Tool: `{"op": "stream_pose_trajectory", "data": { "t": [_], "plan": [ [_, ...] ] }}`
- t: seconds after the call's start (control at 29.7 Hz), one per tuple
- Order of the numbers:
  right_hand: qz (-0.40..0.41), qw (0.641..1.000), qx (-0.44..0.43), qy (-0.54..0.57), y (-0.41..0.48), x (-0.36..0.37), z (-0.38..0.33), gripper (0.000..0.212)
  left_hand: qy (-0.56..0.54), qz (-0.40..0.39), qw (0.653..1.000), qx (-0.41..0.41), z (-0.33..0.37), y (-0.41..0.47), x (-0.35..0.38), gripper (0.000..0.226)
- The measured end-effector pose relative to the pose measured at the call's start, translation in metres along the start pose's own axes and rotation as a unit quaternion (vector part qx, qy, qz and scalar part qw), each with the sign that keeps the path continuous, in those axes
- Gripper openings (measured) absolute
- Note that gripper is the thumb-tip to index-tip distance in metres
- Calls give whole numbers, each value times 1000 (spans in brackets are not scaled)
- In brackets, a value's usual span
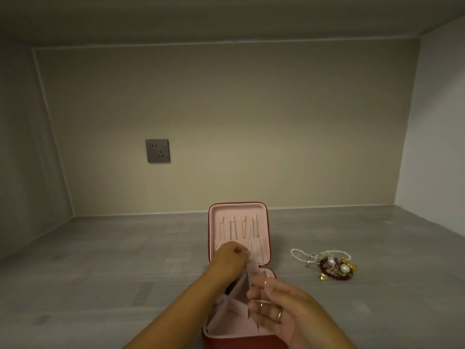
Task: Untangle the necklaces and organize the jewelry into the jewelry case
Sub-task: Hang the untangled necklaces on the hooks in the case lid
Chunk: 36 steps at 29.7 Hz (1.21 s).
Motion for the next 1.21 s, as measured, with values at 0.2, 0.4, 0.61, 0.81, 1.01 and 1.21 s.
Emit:
{"op": "stream_pose_trajectory", "data": {
  "t": [0.2,0.4,0.61,0.81,1.01,1.21],
  "plan": [
    [6,998,19,68,-12,2,7,20,-126,-43,982,-137,13,-11,8,27],
    [53,997,-42,-25,-4,3,-4,19,-146,-88,980,-101,26,-21,7,31],
    [99,954,-151,-239,29,3,-25,31,-131,-29,991,-26,39,-18,-2,24],
    [70,934,-191,-293,53,9,-43,16,112,93,960,239,48,-14,-1,13],
    [65,927,-214,-301,63,8,-48,12,29,106,966,235,50,-8,-3,8],
    [112,915,-237,-307,78,-3,-66,14,114,167,941,270,26,9,-8,18]
  ]
}}
Point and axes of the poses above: each hand's wrist, its own y-axis towards the middle knuckle, its own x-axis out of the palm, z = x × y, the point moved 3 cm from there along y, towards the middle knuckle, and after that the axes turned 10 degrees about z, right-handed, at the moved point
